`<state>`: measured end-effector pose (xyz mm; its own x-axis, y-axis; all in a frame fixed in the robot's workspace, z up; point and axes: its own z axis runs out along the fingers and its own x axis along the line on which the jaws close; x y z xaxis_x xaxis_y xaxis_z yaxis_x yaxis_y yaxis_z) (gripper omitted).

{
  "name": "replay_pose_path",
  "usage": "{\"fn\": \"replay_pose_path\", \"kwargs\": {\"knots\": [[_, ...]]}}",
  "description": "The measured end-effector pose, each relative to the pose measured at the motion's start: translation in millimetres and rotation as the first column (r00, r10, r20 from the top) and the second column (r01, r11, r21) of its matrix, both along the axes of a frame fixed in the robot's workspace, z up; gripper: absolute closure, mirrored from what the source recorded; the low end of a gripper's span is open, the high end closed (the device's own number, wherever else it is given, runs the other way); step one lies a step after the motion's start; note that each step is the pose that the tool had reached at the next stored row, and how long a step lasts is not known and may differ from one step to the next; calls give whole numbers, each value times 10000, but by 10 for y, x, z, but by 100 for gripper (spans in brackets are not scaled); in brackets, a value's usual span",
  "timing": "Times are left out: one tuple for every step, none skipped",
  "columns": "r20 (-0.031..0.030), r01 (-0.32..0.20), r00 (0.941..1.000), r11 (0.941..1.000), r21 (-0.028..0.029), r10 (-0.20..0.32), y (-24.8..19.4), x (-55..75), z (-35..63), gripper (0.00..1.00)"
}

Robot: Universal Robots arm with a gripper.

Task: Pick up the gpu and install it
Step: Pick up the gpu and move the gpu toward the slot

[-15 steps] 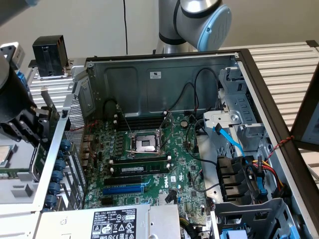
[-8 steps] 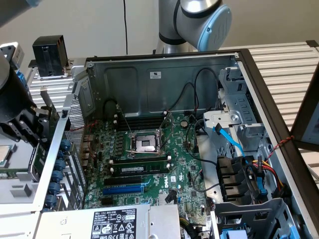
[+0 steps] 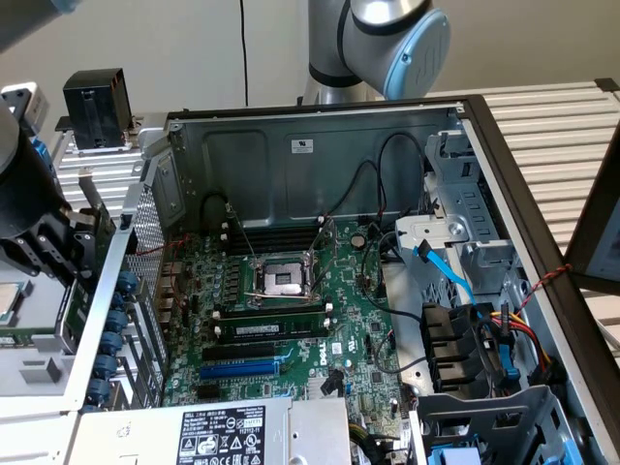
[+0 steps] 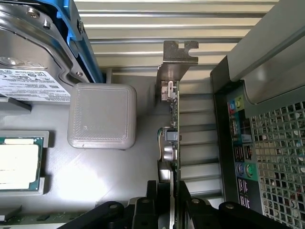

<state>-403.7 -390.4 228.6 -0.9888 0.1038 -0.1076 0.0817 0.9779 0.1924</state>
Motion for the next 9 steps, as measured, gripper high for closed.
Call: {"fn": "replay_pose_path", "kwargs": {"knots": [[2, 55, 10000, 10000, -22, -55, 0, 2, -1, 71], [1, 102, 9999, 9999, -41, -102, 0, 4, 0, 71], [1, 150, 9999, 9999, -45, -150, 0, 5, 0, 71], [1, 217, 9998, 9998, -45, -217, 0, 5, -1, 71], [-1, 258, 9997, 9997, -46, -258, 0, 6, 0, 71], [-1, 264, 9997, 9996, -45, -264, 0, 6, 0, 71], [0, 265, 9996, 9996, -45, -265, 0, 6, 0, 71], [1, 265, 9996, 9996, -45, -265, 0, 7, 0, 71], [1, 265, 9996, 9996, -45, -265, 0, 7, 0, 71]]}}
